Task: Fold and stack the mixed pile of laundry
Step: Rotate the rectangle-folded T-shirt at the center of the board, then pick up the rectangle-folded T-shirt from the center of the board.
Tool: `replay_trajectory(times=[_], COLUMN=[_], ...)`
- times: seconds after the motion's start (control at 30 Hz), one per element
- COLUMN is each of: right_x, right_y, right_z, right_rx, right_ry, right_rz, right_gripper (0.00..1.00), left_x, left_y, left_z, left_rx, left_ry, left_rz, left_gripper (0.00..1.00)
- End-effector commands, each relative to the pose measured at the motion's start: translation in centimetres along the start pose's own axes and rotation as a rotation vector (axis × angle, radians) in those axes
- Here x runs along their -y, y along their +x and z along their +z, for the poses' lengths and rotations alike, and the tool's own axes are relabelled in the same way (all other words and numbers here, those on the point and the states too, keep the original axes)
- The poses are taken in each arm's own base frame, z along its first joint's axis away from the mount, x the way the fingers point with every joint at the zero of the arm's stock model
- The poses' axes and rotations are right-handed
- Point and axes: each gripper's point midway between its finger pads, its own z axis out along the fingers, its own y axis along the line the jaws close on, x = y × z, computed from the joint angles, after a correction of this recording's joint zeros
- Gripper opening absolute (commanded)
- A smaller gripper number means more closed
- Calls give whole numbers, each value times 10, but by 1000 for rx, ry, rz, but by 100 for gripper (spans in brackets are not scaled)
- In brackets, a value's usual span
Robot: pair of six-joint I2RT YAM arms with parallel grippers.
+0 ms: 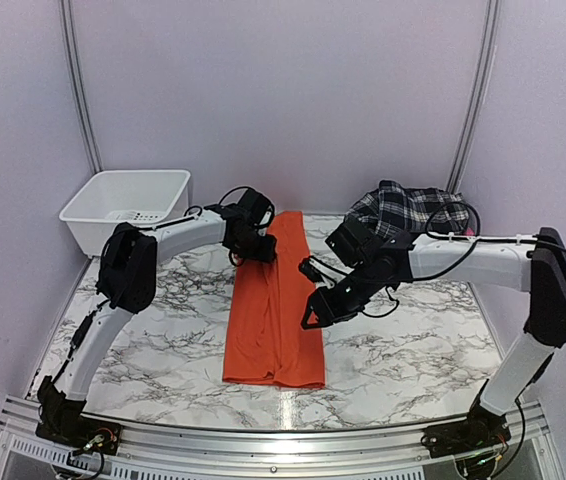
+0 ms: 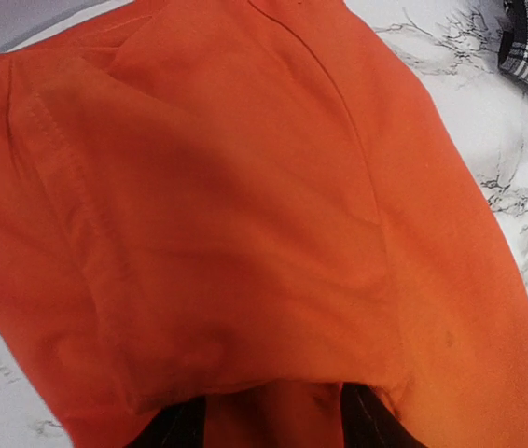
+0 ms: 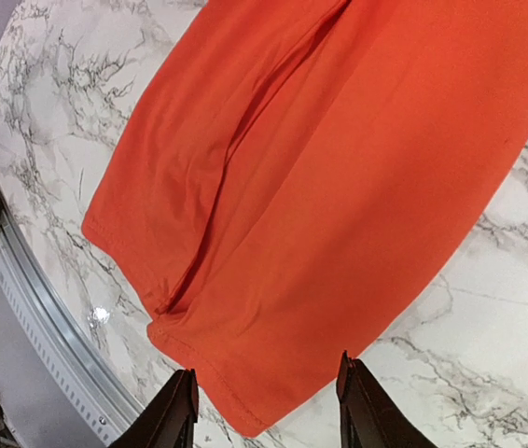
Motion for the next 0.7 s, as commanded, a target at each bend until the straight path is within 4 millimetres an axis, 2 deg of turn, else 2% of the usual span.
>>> replay_trajectory(times=[0.0,0.07,0.1,0.13,0.2,0.23,0.27,0.3,0.33,0.37,0.4,0.43,0.5,0.57,0.67], right_x=[6,5,5,6,5,7,5,6,11,24,26,25,19,9,-3], right_y=[-33,-43,-48,-54,-73,-80,-91,-98,-103,-103,-103,-101,-91,-69,-27], right_z=[-3,-7,-10,-17,-47,-64,-82,-99,-114,-126,-135,-138,-129,-108,-79], right_rx=[72,103,121,151,282,344,433,508,580,626,650,647,577,448,293], right_ry=[19,16,20,42,100,139,164,197,246,322,341,337,288,183,26], right_rz=[-33,-49,-65,-81,-119,-136,-162,-179,-165,-129,-123,-140,-166,-172,-97], right_gripper=[47,48,48,48,49,53,60,73,93,98,98,99,99,97,86], left_x=[-18,-19,-20,-22,-24,-24,-24,-22,-22,-24,-28,-31,-25,-10,1], left_y=[-34,-35,-32,-30,-20,-18,-14,-14,-10,-7,-4,3,22,52,108], left_z=[-62,-89,-102,-117,-149,-166,-180,-199,-213,-227,-240,-248,-262,-266,-270], left_rx=[58,62,61,65,75,101,126,169,198,231,267,276,261,194,111], left_ry=[-61,-66,-69,-75,-87,-95,-97,-83,-63,-55,-55,-49,34,147,190], left_rz=[48,67,66,60,49,48,46,31,1,-38,-84,-127,-185,-220,-314], left_gripper=[54,59,65,77,91,98,99,99,99,99,99,99,99,99,99])
